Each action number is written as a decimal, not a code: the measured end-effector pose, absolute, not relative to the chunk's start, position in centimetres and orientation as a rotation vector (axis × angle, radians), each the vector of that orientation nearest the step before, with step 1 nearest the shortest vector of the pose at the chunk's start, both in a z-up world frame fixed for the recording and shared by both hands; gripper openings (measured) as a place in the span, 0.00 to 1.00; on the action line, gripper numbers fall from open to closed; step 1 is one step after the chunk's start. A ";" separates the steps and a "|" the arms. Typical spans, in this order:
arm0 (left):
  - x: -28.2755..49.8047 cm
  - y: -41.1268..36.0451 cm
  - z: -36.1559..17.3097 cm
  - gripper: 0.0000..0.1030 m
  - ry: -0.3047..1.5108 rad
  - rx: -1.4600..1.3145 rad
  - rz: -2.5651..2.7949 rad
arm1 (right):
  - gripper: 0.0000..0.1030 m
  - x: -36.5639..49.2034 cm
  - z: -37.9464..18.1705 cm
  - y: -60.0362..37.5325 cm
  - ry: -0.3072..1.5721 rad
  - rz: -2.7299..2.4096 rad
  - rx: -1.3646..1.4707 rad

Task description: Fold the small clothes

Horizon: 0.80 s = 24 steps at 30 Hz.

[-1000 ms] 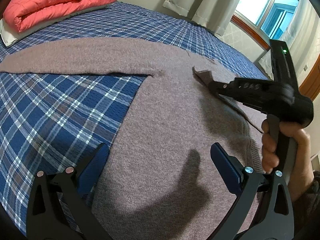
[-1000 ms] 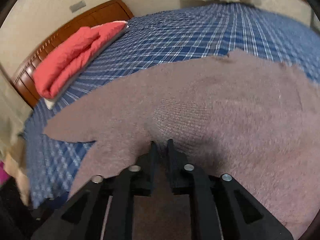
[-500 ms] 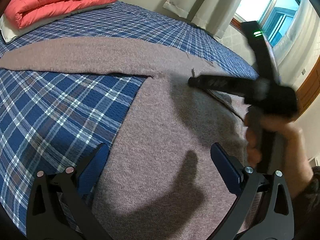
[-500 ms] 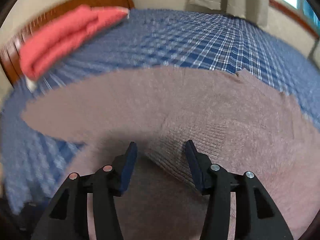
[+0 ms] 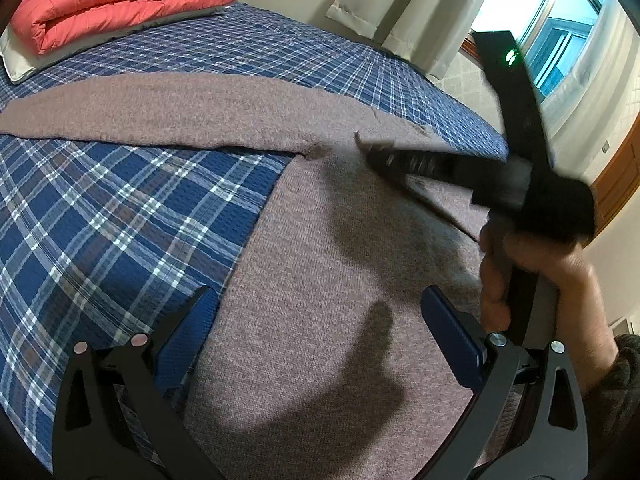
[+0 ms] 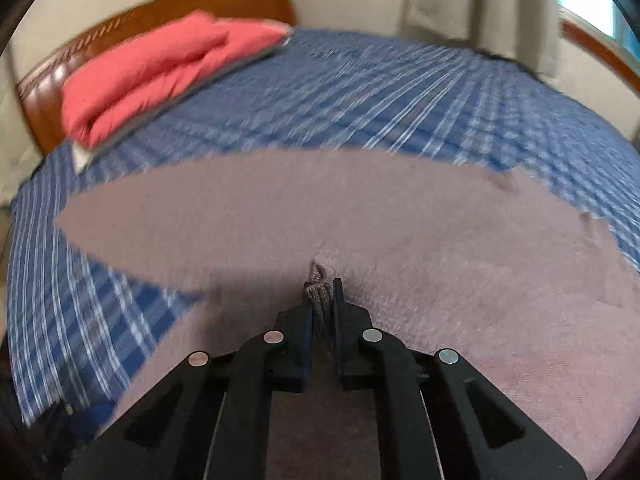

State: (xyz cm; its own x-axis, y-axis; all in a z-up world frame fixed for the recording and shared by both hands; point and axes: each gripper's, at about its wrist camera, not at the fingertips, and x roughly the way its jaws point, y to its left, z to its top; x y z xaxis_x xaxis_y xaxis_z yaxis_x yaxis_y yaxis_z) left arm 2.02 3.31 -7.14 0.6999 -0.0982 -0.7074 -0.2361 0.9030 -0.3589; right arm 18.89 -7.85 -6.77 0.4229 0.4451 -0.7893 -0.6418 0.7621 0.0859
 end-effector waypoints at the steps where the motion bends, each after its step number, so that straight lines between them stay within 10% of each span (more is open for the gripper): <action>1: 2.0 3.3 -7.1 0.98 0.799 -0.449 0.080 | 0.08 18.8 -6.7 -8.0 0.902 0.701 -0.246; 7: 2.1 3.3 -7.2 0.98 0.800 -0.446 0.081 | 0.17 17.8 -5.1 -11.7 0.914 0.772 -0.179; 12: 2.1 3.3 -7.2 0.98 0.800 -0.448 0.081 | 0.50 16.2 -2.7 -21.0 0.846 0.662 -0.006; 24: 2.2 3.1 -7.2 0.98 0.807 -0.433 0.089 | 0.51 17.7 -6.4 -46.4 0.925 0.174 0.405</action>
